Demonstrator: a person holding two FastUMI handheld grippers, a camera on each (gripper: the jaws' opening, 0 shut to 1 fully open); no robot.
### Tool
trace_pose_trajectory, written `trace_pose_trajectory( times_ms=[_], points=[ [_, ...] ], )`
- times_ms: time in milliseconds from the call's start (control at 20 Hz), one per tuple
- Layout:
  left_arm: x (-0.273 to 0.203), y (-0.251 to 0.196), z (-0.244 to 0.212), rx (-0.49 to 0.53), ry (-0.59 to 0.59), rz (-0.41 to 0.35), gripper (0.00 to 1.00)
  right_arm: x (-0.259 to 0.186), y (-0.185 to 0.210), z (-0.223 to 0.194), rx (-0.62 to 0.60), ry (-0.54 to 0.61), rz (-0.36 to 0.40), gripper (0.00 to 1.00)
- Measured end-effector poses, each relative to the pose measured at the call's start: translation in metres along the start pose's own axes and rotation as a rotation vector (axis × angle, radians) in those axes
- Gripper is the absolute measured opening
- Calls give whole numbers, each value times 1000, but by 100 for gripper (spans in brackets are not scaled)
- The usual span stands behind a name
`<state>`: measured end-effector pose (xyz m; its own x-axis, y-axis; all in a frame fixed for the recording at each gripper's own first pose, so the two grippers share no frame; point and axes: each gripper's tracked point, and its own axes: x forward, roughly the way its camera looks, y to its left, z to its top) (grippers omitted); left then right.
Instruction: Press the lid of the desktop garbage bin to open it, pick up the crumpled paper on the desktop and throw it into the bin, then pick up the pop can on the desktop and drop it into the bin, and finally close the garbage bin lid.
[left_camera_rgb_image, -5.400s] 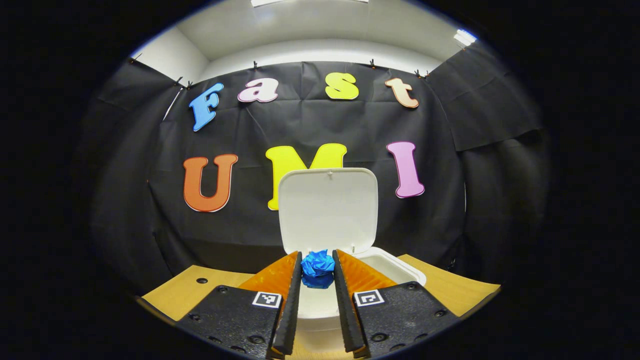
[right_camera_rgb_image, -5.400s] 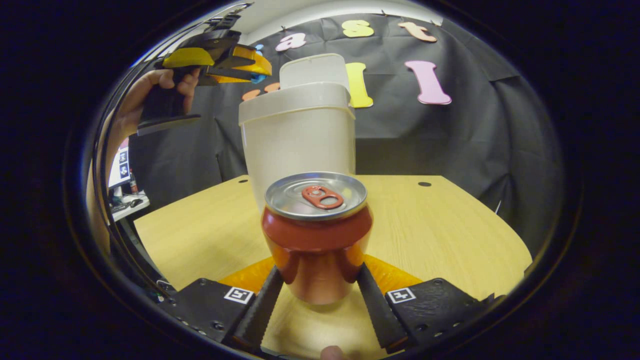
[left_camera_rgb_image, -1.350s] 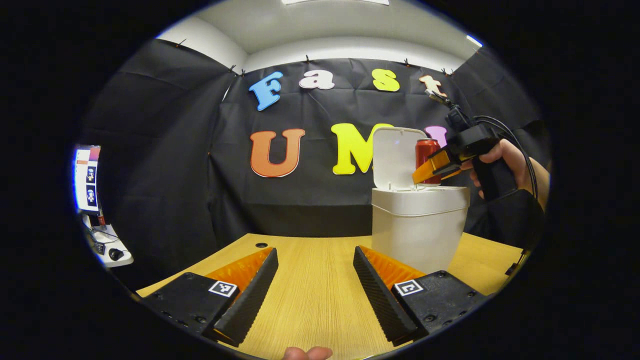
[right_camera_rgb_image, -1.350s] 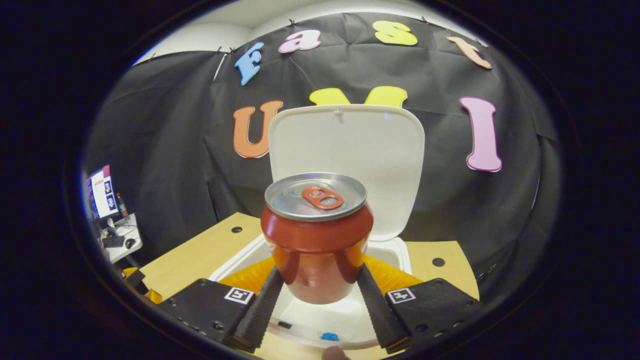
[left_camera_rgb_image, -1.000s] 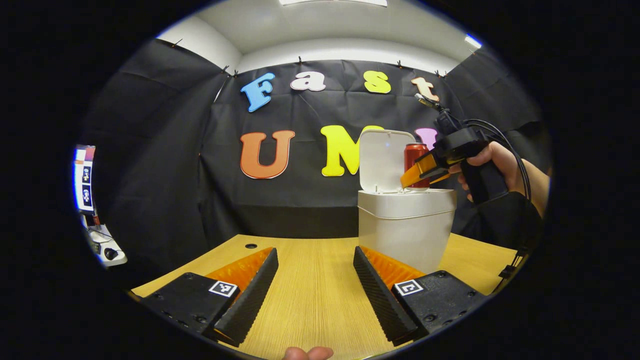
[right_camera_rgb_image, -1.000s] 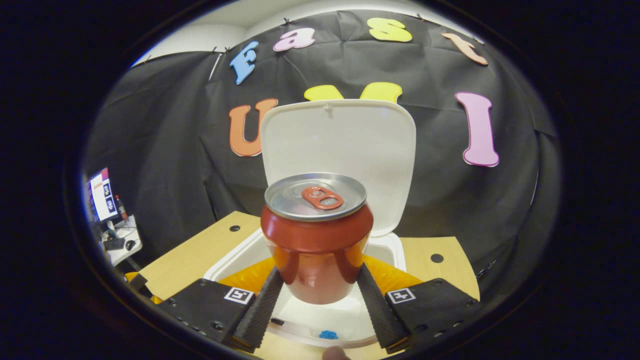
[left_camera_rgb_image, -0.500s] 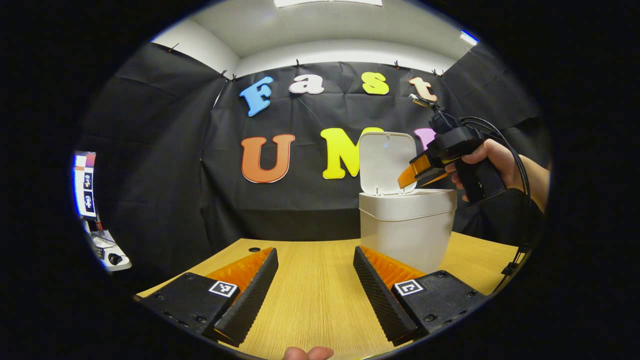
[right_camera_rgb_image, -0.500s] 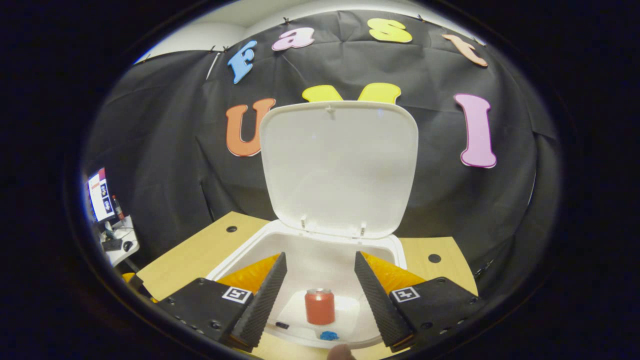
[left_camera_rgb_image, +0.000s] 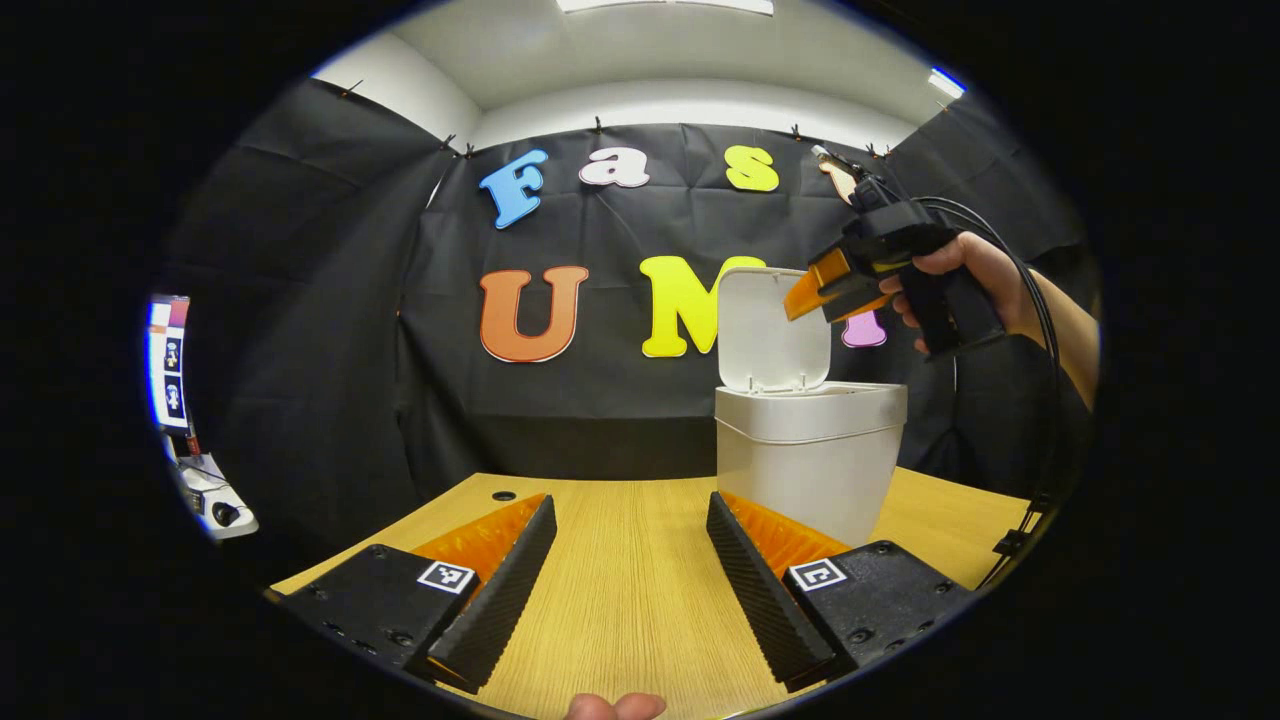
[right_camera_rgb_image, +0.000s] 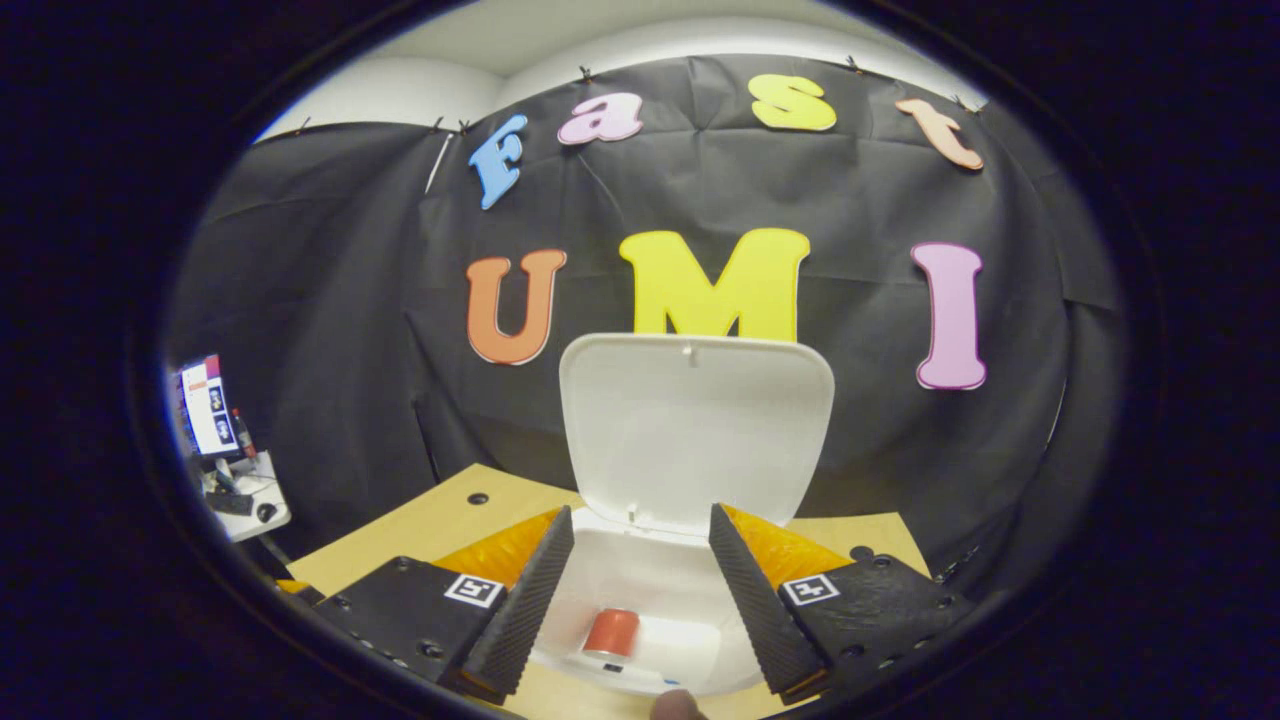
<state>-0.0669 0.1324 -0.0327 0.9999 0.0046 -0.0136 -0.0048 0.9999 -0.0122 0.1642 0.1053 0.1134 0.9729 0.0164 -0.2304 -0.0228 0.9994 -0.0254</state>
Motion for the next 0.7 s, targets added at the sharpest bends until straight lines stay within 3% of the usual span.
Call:
trace_pose_trajectory(
  times_ms=[400,700],
  points=[
    [-7,16,12,0,-30,41,98,5,3,77,-10,-141,-30,85],
    [-9,26,12,1,-36,66,98,40,-1,117,-99,-229,-96,83]
  ],
)
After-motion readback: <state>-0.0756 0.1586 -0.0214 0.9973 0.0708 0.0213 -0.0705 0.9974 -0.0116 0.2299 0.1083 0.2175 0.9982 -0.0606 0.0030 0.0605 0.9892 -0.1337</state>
